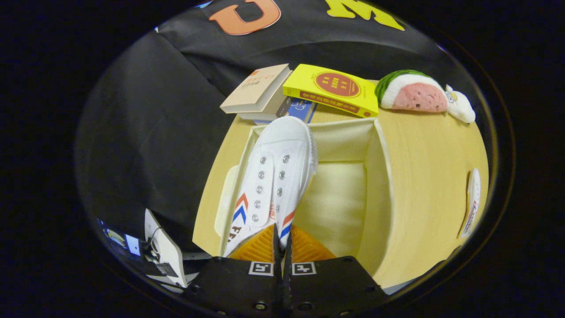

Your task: Open the storage box then place both shoes into the box .Put the left shoe in first, then the right shoe, with the right side of both shoes facing outward in a uniform manner.

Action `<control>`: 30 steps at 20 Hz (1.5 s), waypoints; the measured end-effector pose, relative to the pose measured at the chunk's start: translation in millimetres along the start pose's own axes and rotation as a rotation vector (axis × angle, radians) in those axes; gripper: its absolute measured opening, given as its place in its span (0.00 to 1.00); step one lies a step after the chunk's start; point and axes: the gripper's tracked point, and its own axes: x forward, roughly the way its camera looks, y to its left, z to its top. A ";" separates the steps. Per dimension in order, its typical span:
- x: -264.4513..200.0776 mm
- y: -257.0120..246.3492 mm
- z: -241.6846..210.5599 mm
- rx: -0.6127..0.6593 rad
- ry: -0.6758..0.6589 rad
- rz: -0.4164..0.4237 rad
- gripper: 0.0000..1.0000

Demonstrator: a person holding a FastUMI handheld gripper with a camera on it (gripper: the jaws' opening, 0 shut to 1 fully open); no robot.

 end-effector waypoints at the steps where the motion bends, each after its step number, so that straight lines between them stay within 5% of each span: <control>1: 3.8 0.3 -3.6 -0.001 0.011 0.003 0.00; 7: 15.7 5.5 -8.2 0.034 0.043 0.012 0.01; 9: 13.4 16.6 -1.0 0.023 0.024 0.055 0.18; 13: -0.1 26.4 12.0 -0.045 -0.024 0.048 0.77; 14: -6.2 24.6 14.6 -0.063 -0.045 0.039 0.83; 22: -88.0 -31.8 22.7 -0.103 -0.256 -0.044 0.92; 30: -191.7 -206.9 6.6 -0.031 -0.421 -0.268 0.96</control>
